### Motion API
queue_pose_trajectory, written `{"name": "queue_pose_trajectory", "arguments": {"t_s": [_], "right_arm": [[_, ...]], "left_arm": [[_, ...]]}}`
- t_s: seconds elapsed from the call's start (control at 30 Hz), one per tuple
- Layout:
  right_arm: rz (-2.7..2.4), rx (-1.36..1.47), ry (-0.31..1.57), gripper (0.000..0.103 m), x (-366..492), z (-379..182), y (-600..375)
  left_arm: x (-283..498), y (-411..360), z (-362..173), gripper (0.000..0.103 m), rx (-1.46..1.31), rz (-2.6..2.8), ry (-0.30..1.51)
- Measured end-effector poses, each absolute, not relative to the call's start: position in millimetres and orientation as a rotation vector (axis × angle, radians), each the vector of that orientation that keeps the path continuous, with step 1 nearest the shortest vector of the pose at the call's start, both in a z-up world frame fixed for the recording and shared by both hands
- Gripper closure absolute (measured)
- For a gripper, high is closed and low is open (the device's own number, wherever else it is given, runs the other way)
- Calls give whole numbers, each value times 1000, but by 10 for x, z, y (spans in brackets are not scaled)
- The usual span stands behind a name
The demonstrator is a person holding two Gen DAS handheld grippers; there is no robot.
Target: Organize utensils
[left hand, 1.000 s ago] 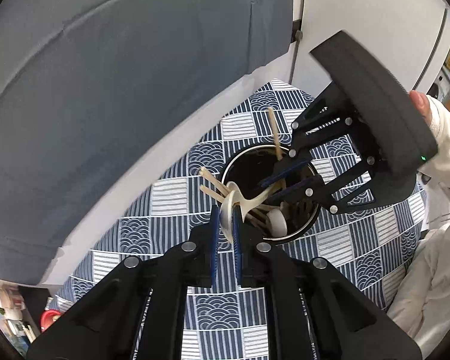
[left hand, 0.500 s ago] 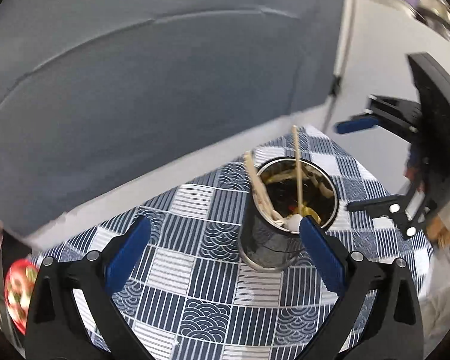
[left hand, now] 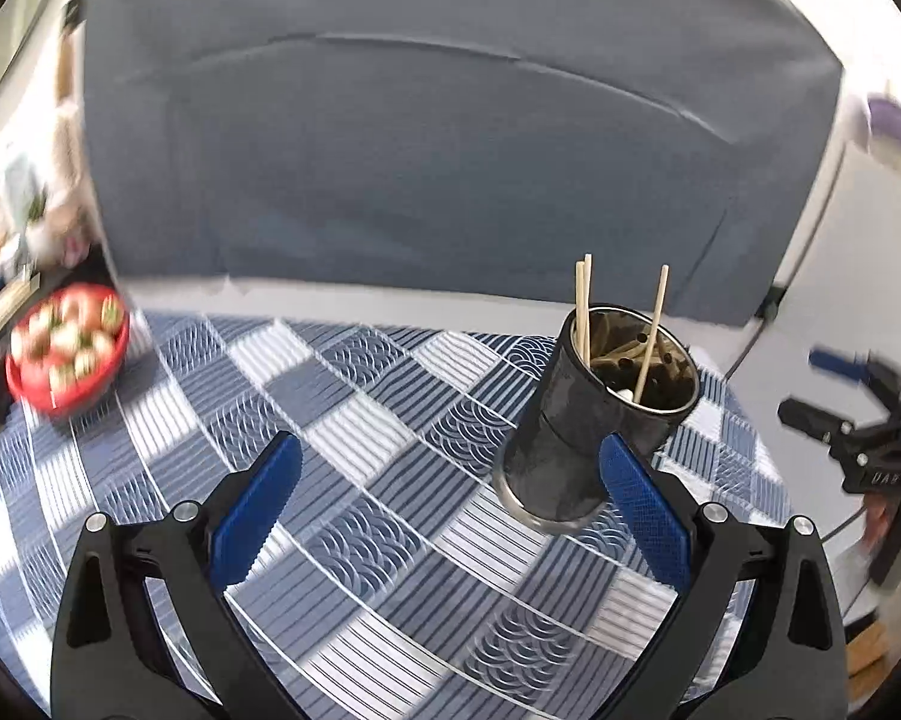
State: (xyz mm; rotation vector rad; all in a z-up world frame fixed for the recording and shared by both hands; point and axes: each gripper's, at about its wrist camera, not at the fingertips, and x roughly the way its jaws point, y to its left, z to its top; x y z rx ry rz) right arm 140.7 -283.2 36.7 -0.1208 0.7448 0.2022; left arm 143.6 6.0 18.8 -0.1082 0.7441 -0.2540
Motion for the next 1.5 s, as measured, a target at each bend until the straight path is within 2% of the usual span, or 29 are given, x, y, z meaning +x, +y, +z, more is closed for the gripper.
{"name": "queue_pose_trajectory", "arguments": {"t_s": [0.43,0.73,1.03,1.5], "right_arm": [[18,21,798,8,788,196,-2942],[-67,11,882,8,446,160,-2846],[-38,-16,814,8,206,286,-2696],[42,-24,807,8,139,235,-2633]], "left_arm": [[776,69,7,6,-146,-123,833],[476,-213,247,6,5,-142,815],[350,-317,207,6,35,-161,827],[287,-200,155,6,-33,-123,847]]}}
